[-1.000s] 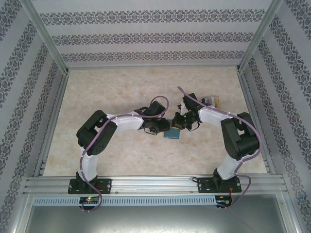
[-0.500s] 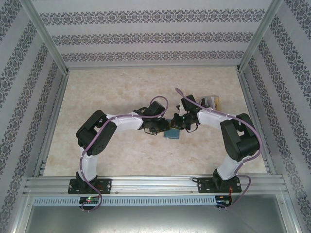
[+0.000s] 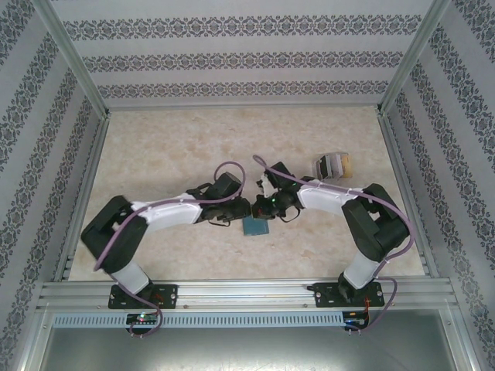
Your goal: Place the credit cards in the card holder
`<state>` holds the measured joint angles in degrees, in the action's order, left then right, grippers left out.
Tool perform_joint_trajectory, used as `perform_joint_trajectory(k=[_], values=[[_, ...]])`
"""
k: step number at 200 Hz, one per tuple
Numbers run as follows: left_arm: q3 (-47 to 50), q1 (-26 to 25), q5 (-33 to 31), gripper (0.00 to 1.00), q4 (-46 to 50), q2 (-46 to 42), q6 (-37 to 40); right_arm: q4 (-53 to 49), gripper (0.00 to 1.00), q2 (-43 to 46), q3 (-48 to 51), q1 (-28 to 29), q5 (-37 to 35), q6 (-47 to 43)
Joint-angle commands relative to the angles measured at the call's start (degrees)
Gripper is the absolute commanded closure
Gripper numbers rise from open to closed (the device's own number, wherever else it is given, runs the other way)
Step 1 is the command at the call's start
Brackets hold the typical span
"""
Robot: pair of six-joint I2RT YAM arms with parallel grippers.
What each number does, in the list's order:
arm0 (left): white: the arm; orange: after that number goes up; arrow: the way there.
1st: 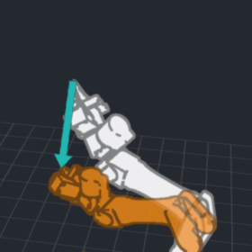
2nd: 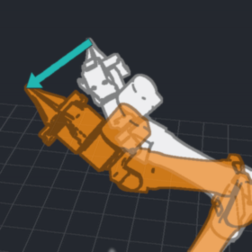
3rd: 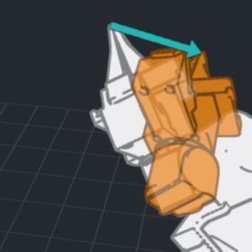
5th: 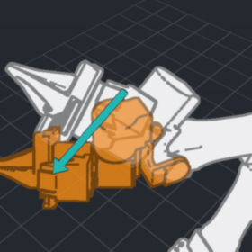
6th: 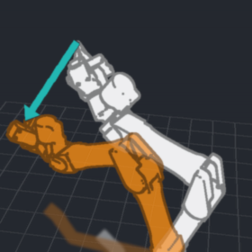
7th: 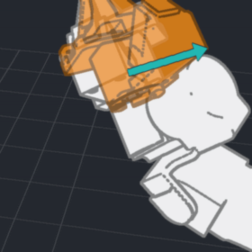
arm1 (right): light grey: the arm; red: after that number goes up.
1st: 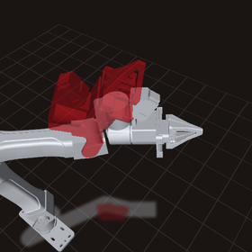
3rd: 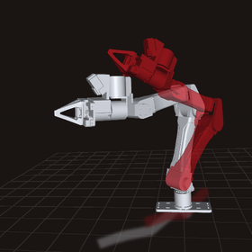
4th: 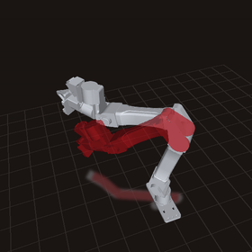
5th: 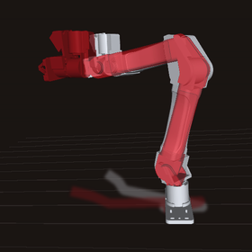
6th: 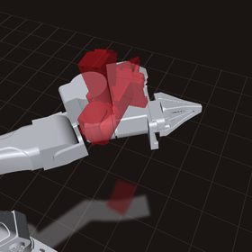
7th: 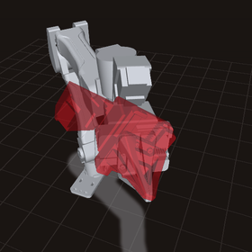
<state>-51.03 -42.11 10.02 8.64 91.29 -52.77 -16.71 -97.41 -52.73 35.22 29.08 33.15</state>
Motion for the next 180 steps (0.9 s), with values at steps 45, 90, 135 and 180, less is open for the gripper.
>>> perform_joint_trajectory(k=[45,90,135,180], values=[[3.7,2.0,-16.5,0.43,10.8,-14.4,3.2,-6.1,0.50,12.9,-1.8,0.1,-8.8,-5.5],[4.0,2.7,-30.7,0.19,12.5,-20.7,10.4,-0.9,0.22,28.3,2.6,-0.9,-52.2,-16.9],[11.7,10.8,-51.8,0.01,8.5,-29.8,22.6,28.5,0.07,27.9,17.5,-10.7,-60.6,-35.4],[25.0,20.9,-51.6,0.01,-14.9,-35.2,42.4,42.0,0.07,18.7,21.1,-20.6,-43.7,-39.0]])
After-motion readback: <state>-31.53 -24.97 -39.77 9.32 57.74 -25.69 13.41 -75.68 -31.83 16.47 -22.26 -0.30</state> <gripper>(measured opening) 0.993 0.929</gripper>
